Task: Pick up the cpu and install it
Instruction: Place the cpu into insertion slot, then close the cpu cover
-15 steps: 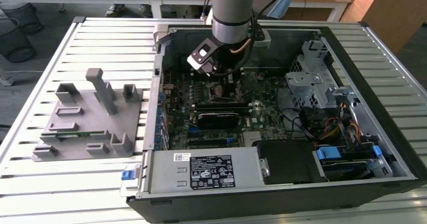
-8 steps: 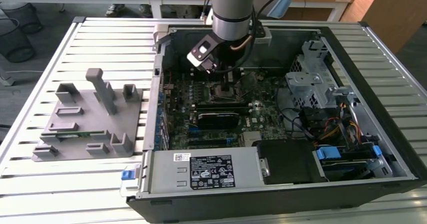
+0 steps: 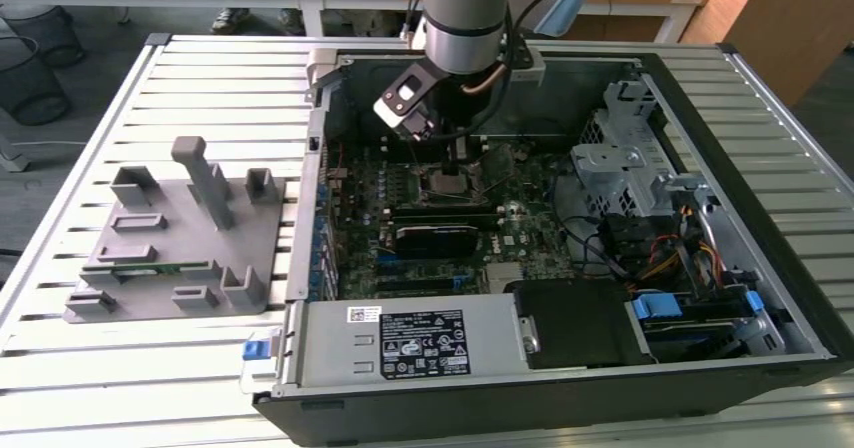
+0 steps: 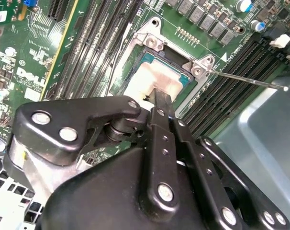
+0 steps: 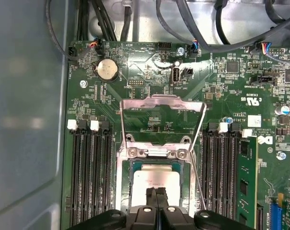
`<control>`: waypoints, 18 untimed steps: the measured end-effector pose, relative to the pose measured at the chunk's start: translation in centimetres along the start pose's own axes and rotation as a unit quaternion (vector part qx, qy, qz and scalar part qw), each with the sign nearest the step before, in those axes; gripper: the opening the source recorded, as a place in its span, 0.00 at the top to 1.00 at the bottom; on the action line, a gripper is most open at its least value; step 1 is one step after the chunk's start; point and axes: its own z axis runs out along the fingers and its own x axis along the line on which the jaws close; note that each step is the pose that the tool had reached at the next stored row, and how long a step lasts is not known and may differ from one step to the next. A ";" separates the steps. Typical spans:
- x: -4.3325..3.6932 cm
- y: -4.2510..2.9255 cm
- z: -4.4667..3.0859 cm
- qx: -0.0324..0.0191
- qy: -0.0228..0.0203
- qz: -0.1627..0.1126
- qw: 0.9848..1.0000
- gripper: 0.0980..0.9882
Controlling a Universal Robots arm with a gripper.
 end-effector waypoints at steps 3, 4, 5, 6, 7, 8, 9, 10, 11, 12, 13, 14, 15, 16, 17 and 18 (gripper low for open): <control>0.00 0.00 -0.11 0.000 0.000 0.000 1.000 0.99; 0.00 0.00 -0.16 0.000 0.000 0.000 1.000 0.99; 0.00 0.00 -0.22 0.000 0.000 0.000 1.000 0.99; 0.00 0.01 -0.28 0.000 0.000 0.000 1.000 0.99; 0.01 0.01 -0.31 0.000 0.000 0.000 1.000 0.99; 0.01 0.01 -0.33 0.000 0.000 0.000 1.000 0.99; 0.00 0.01 -0.37 0.000 0.000 0.000 1.000 0.99; 0.00 0.01 -0.43 0.000 0.000 0.000 1.000 0.99; 0.00 0.01 -0.49 0.000 0.000 0.000 1.000 0.99; 0.01 0.01 -0.53 0.000 0.000 0.000 1.000 0.99; 0.01 0.02 -0.53 0.000 0.000 0.000 1.000 0.99; 0.01 0.02 -0.53 0.000 0.000 0.000 1.000 0.99; 0.01 0.02 -0.53 0.000 0.000 0.000 1.000 0.99; 0.01 0.01 -0.57 0.000 0.000 0.000 1.000 0.99; 0.01 0.02 -0.63 0.000 0.000 0.000 1.000 0.99; 0.01 0.02 -0.68 0.000 0.000 0.000 1.000 0.99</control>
